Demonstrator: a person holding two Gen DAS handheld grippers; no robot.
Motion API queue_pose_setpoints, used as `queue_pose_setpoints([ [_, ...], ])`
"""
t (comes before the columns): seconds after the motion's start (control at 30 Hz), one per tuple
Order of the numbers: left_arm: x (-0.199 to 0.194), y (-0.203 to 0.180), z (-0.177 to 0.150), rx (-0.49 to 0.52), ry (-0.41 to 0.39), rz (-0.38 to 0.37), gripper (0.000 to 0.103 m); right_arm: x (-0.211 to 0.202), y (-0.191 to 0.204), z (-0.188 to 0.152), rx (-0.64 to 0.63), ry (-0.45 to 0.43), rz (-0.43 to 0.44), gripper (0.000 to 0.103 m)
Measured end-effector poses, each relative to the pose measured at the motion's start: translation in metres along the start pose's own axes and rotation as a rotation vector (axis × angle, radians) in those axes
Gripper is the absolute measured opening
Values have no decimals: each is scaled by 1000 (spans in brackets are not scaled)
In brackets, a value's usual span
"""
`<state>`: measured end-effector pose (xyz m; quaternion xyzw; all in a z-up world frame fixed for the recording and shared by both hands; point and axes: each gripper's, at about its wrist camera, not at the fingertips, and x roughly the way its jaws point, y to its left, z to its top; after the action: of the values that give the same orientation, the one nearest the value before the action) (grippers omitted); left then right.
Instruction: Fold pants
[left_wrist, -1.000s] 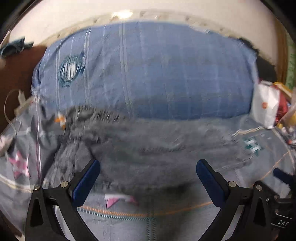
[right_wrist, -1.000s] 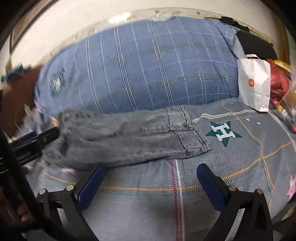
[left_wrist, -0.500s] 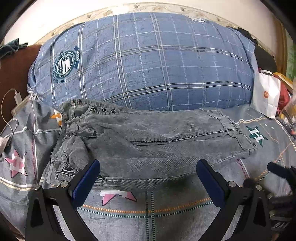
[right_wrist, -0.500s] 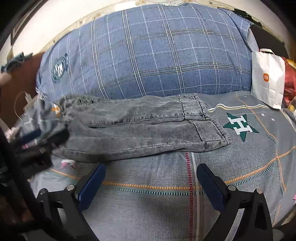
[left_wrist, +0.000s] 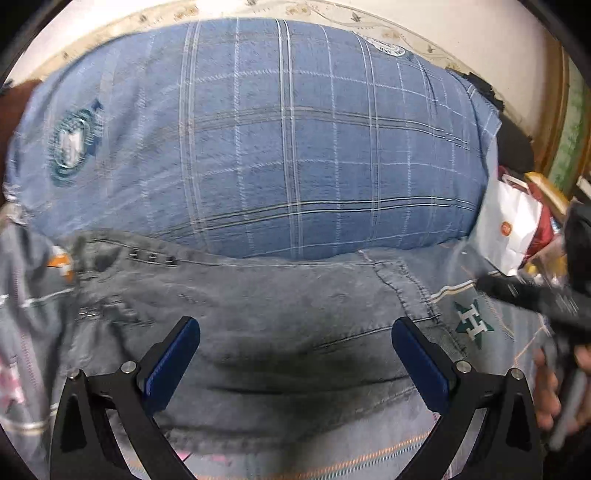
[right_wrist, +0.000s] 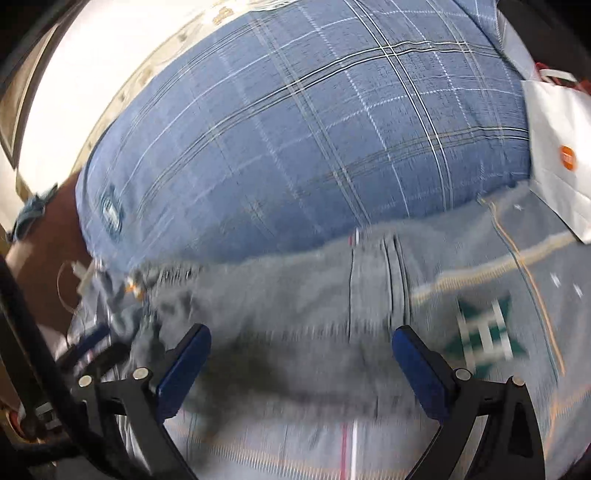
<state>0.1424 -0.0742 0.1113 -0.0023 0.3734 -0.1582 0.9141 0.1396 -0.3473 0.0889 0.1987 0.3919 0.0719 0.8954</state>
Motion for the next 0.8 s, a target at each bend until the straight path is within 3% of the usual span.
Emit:
queue_pose_setpoints([
  [0.1,20,15,-20,-45,-29,-4,103,49,-17,26,-33,49,-79,95],
  [0.2,47,27,-21,-61,79,-21,103,101,-41,52,-26,135,-153,91],
  [0.23,48,31,-19,-89,78,-39,103,125,-50,62,-21,176,-180,91],
  [0.33,49,39,-13,-145,65,-81,103,175,-72,72,3,282,-249,86],
  [0.4,51,40,-13,-141,65,-77,103,193,-81,72,5,319,-264,83],
  [0.43,52,40,-13,-142,66,-66,103,198,-77,73,-44,309,-297,76],
  [0.47,54,41,-14,-147,68,-63,103,200,-73,72,-68,311,-321,52],
  [0.5,56,42,-14,-165,71,-69,103,200,-68,71,-83,321,-321,36],
  [0.57,57,46,-15,-191,70,-77,103,190,-53,68,-115,315,-309,20],
  [0.6,57,45,-14,-198,64,-88,103,180,-45,66,-137,295,-318,15],
  [0.67,55,41,-10,-201,60,-101,103,144,-25,60,-154,223,-252,6],
  [0.8,67,27,12,-224,91,-117,103,74,-5,39,-81,95,-64,5],
])
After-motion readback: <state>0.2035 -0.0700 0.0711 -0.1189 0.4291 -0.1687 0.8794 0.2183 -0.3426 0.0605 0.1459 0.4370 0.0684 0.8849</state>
